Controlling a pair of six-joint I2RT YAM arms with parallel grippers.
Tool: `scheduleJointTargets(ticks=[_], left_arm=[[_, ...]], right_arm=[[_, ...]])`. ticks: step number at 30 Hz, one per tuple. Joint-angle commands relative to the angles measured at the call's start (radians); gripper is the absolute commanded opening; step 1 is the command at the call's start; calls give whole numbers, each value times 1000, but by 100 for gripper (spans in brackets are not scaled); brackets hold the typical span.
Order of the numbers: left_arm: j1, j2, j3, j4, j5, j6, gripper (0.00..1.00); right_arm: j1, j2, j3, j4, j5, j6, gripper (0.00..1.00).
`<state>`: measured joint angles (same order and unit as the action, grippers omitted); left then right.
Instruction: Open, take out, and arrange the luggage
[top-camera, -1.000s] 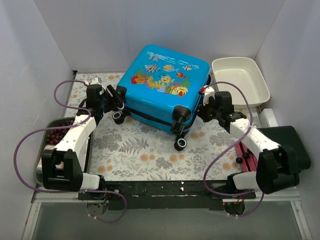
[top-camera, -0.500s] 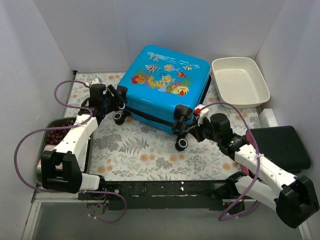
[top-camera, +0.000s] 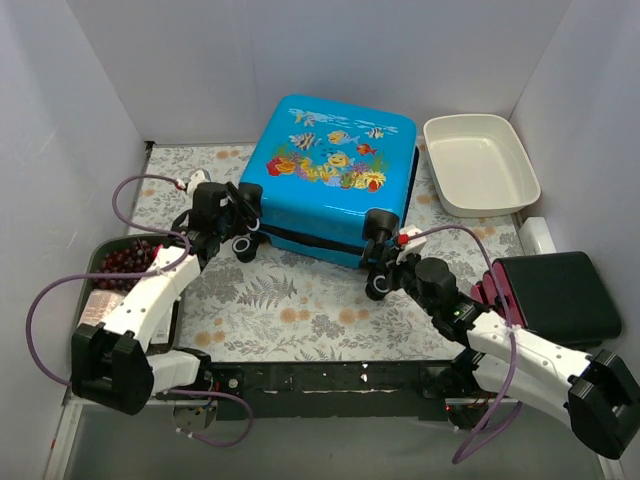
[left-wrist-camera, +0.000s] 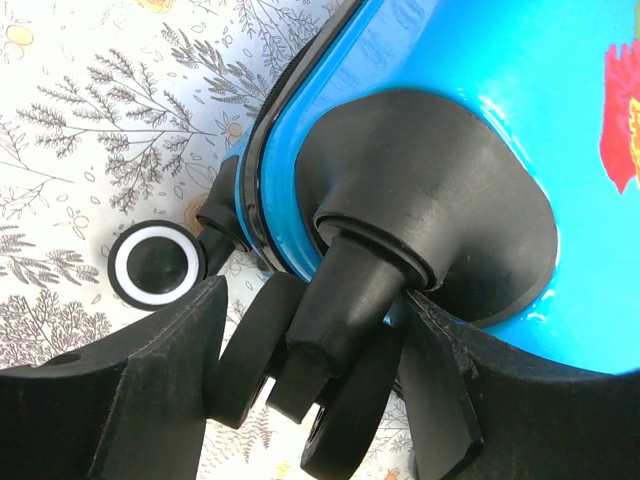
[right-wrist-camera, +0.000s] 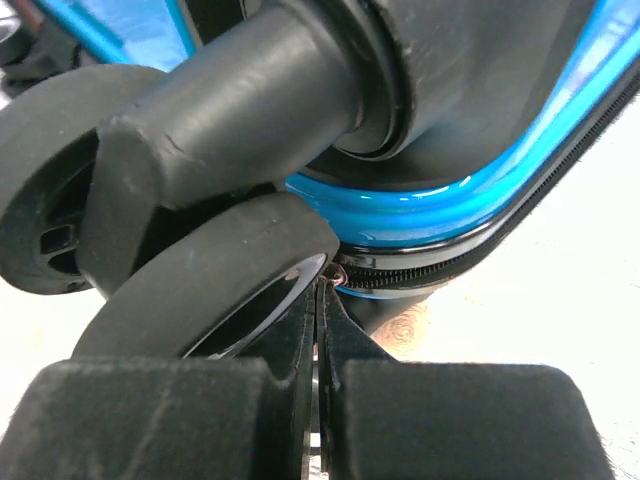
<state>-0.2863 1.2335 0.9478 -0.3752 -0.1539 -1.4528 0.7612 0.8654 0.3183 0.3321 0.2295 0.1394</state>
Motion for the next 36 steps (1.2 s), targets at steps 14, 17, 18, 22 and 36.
scheduleJointTargets(ticks=[14,17,18,22,36], left_arm=[[-463,-175,-164,-41,-55,-127,0],[-536,-158,-153,-19,-70,-158,0],[-550,-157,-149,-13,-70,-162,0],[-623,-158,-142,18,-101,-192,0],[-680,-144,-78,154,-127,-222,0]], right_arm=[[-310,176,53,370,-194,143,1],[-316,192,51,395,-208,146,1],[-318,196,50,403,-219,143,1],[-321,215,41,449,-289,146,1],[-235,215,-27,519,-441,152,1]])
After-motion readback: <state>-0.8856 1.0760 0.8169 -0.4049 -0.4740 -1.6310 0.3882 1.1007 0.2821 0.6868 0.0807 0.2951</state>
